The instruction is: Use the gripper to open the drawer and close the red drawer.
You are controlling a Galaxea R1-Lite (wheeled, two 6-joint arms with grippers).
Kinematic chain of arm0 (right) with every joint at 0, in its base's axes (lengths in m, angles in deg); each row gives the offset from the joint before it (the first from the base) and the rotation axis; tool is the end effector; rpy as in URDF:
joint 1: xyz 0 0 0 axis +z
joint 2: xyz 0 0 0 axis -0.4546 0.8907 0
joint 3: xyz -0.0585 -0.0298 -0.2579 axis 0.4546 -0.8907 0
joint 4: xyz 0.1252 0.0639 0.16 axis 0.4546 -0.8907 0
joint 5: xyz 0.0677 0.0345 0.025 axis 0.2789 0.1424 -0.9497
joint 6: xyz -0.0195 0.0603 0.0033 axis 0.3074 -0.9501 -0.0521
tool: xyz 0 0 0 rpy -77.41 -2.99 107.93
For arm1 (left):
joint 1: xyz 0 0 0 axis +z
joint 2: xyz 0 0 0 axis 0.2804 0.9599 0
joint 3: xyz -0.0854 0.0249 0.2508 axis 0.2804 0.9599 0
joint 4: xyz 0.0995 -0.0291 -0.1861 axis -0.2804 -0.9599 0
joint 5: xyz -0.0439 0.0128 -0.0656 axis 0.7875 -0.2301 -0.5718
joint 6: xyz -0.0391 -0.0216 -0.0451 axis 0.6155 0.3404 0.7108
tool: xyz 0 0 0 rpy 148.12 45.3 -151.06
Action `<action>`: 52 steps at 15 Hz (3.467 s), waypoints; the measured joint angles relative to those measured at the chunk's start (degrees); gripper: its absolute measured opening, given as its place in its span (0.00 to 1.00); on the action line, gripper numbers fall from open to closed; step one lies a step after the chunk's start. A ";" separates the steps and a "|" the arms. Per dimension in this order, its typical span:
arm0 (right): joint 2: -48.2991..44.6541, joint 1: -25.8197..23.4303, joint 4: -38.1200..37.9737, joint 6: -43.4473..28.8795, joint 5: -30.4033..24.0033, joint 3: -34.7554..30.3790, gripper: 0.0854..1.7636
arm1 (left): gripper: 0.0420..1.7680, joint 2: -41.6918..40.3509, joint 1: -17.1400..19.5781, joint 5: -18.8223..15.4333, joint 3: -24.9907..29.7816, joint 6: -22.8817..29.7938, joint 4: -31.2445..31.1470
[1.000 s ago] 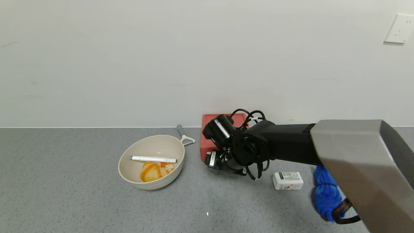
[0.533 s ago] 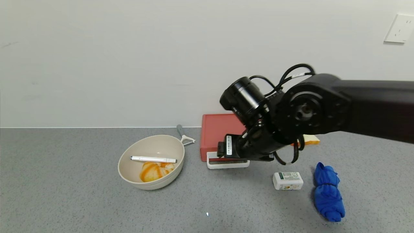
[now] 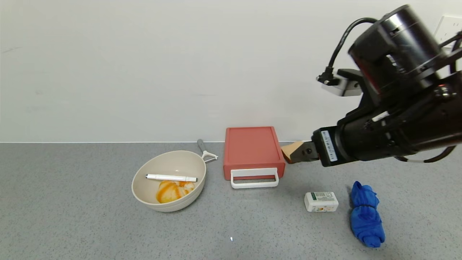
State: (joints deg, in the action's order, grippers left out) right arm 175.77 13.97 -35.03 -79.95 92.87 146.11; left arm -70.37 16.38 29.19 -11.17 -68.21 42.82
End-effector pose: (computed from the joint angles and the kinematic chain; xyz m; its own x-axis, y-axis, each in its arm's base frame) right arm 0.2697 0.2164 0.2286 0.6493 0.2787 -0.7077 -0.3029 0.9482 0.0955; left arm 0.0767 -0.0008 0.0743 0.9999 -0.0116 -0.0089 0.0117 0.9999 0.0123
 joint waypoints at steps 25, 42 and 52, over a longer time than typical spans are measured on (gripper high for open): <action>-68.88 -22.77 8.92 10.30 -0.41 -37.53 0.97 | 0.97 0.00 -0.02 0.00 0.00 0.00 -0.02; -98.67 -41.19 23.26 20.07 -13.73 -72.08 0.97 | 0.97 0.00 -0.02 -0.02 0.00 0.00 -0.02; -100.05 -41.08 42.20 19.30 -11.56 -96.92 0.97 | 0.97 0.00 -0.02 0.00 0.00 0.00 -0.02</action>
State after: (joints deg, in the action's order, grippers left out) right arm 75.72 -27.11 7.18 -60.65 81.32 49.20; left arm -70.37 16.36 29.19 -11.17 -68.21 42.79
